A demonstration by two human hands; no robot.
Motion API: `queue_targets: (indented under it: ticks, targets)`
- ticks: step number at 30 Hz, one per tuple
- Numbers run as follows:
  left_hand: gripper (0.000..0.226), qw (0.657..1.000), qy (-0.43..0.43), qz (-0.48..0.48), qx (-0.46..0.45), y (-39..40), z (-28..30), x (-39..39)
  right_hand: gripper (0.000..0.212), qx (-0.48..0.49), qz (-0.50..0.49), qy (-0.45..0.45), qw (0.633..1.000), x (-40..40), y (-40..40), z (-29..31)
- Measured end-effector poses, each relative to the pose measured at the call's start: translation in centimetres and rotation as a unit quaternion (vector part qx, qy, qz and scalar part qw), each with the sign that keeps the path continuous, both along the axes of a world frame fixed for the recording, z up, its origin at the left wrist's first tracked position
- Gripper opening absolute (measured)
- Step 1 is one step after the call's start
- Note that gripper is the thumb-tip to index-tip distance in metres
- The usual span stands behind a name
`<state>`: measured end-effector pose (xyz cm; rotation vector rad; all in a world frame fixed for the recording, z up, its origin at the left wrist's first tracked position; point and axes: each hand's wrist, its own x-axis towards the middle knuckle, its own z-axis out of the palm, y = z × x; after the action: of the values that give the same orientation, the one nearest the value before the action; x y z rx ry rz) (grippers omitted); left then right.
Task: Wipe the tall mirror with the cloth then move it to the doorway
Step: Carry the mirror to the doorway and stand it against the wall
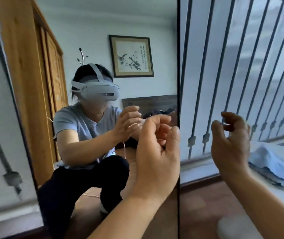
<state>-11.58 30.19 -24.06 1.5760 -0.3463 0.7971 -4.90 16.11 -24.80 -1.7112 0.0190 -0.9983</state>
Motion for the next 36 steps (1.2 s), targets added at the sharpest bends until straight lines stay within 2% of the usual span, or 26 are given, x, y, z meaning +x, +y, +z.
queue_targets:
  ticks: [4, 7, 12, 17, 20, 23, 25, 27, 29, 32, 36]
  targets:
    - [0.017, 0.995, -0.071, 0.066, 0.004, 4.8, 4.8, -0.4, 0.015, 0.048, 0.039, -0.053, 0.997, -0.1, 4.6, 4.8]
    - [0.019, 0.989, -0.104, 0.109, 0.016, 8.0, 10.6, -0.5, 0.014, 0.085, 0.055, -0.091, 0.991, 0.2, 7.7, 10.9]
    - [0.026, 0.983, -0.099, 0.146, 0.044, 11.5, 21.2, -0.5, 0.013, 0.084, 0.076, -0.089, 0.99, 0.4, 10.5, 22.1]
    - [0.017, 0.984, -0.08, 0.159, 0.02, 13.0, 32.4, -0.3, 0.01, 0.103, 0.107, -0.071, 0.986, 0.7, 9.8, 33.0]
    - [0.017, 0.98, -0.071, 0.185, 0.02, 13.4, 39.3, -0.1, 0.011, 0.087, 0.138, -0.045, 0.986, 0.7, 8.6, 39.3]
    - [0.015, 0.979, -0.06, 0.196, 0.011, 13.6, 45.5, 0.4, 0.01, 0.062, 0.184, 0.021, 0.981, 1.0, 7.6, 45.1]
    - [0.024, 0.972, -0.061, 0.225, 0.013, 13.8, 49.7, 0.7, 0.008, 0.036, 0.204, 0.065, 0.976, 1.6, 6.9, 49.0]
    - [0.022, 0.964, -0.048, 0.262, 0.013, 14.0, 53.5, 1.0, 0.012, 0.005, 0.225, 0.106, 0.969, 2.2, 6.3, 52.4]
    - [0.015, 0.952, -0.037, 0.304, 0.019, 14.6, 56.0, 1.5, 0.019, -0.036, 0.242, 0.14, 0.96, 3.0, 6.0, 54.7]
    - [0.016, 0.939, 0.007, 0.345, -0.001, 16.1, 59.2, 2.7, 0.03, -0.08, 0.248, 0.182, 0.948, 4.8, 5.8, 57.4]
    - [0.038, 0.921, 0.091, 0.378, -0.006, 17.6, 61.2, 3.4, 0.03, -0.093, 0.247, 0.212, 0.941, 7.6, 5.4, 58.7]
